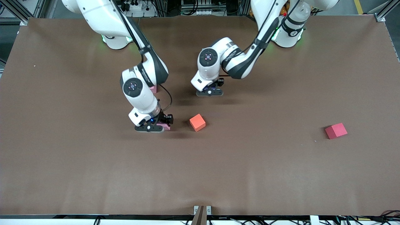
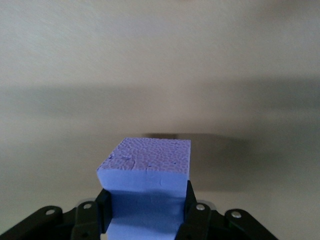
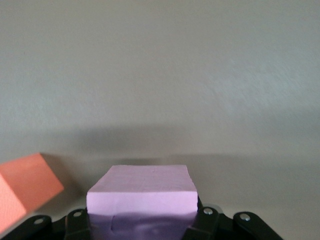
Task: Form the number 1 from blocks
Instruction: 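Place the purple cube below the first purple with the left gripper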
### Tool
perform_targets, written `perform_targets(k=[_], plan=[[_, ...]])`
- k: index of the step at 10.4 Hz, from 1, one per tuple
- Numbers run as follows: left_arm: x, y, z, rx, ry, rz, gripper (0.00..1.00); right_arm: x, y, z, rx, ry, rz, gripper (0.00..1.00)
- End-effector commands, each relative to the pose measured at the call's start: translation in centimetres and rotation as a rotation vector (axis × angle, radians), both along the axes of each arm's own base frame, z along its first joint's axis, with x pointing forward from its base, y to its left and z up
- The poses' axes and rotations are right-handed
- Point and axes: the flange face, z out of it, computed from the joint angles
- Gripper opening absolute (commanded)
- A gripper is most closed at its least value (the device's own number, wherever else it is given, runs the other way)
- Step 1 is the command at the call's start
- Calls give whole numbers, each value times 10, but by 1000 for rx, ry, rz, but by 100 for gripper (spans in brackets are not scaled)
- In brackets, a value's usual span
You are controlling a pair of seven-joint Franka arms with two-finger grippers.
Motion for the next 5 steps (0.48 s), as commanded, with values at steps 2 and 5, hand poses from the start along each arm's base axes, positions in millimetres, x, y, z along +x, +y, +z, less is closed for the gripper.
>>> perform_targets(k=[2, 5], plan=[[-5, -9, -7, 2, 7, 4, 0, -45, -3, 10, 4, 30, 38, 61], [-9, -3, -14, 20, 17, -2, 0, -61, 12, 16, 43, 47, 28, 61]])
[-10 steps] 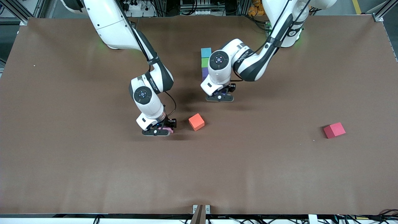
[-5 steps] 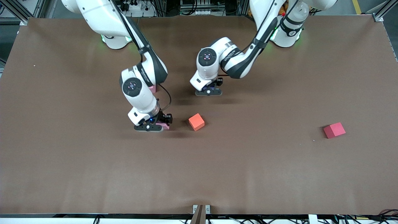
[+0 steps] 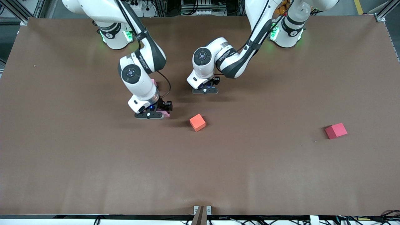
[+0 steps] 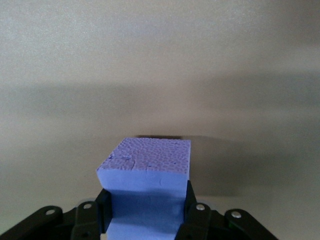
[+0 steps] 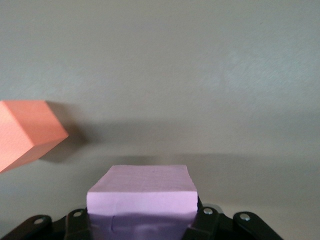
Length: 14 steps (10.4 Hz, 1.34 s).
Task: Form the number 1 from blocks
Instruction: 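Place the purple cube below the first purple with the left gripper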
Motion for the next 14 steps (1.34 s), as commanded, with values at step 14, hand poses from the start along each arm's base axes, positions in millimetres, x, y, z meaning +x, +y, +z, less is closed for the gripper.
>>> perform_targets(k=[14], plan=[[-18, 2, -13, 48, 19, 0, 0, -28, 15, 7, 30, 18, 14, 61]])
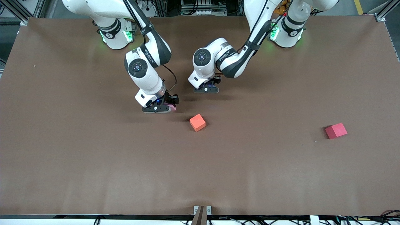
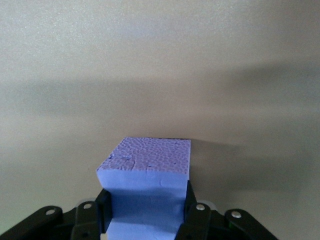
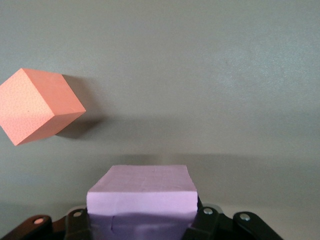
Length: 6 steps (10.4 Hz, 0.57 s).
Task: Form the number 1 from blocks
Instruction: 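Place the purple cube below the first purple with the left gripper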
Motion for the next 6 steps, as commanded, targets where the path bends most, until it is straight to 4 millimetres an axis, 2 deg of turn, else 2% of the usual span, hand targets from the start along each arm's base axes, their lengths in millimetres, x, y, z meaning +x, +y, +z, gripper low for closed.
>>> perform_targets(k=[1, 4, 5, 6], plan=[[-8, -2, -3, 22, 1, 12, 0, -8, -2, 9, 17, -4, -4, 61], [-10, -1, -8, 30, 5, 5, 0, -8, -1, 12, 21, -5, -6, 61], [-9, 0, -10, 32, 6, 2, 27, -8, -2, 11, 20, -3, -6, 61], [-9, 0, -10, 33, 5, 2, 99, -8, -2, 11, 19, -4, -5, 61]])
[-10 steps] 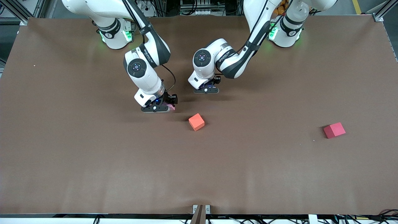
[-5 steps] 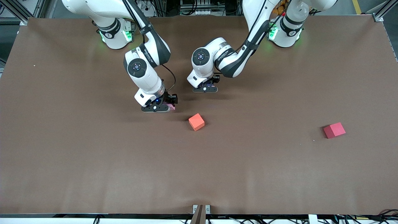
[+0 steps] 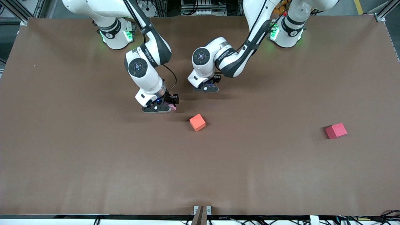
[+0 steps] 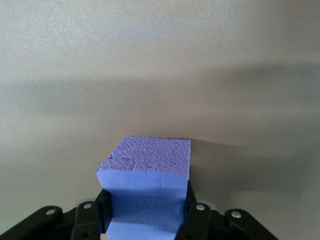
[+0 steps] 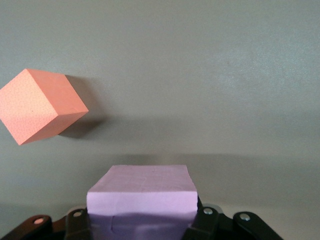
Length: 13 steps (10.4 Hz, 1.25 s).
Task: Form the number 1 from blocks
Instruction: 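Place the purple cube below the first purple with the left gripper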
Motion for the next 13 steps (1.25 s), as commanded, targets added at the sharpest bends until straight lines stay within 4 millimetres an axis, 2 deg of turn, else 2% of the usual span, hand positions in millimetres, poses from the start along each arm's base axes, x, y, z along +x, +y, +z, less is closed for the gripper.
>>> perform_targets(k=[1, 3, 4, 5, 6, 8, 9, 11, 13], plan=[[-4, -1, -6, 22, -2, 7, 100, -8, -3, 9, 16, -1, -5, 61], [5, -3, 11, 0, -27, 12, 100, -8, -3, 9, 16, -1, -6, 61], [21, -1, 27, -4, -47, 32, 100, -8, -3, 9, 16, -1, -5, 61], [39, -2, 56, -9, -64, 49, 100, -8, -2, 10, 17, -2, -5, 61], [61, 8, 84, -13, -74, 73, 100, -9, 0, 10, 17, -2, -2, 61], [110, 51, 138, -41, -146, 70, 100, -14, 17, 11, 20, -11, 27, 61], [138, 85, 165, -61, -167, 69, 100, -10, 30, 14, 26, -28, 57, 61], [177, 148, 205, -77, -191, 31, 100, -6, 73, 20, 13, -11, 127, 61], [203, 203, 240, -88, -222, 24, 100, -11, 123, 13, -1, 10, 155, 61]])
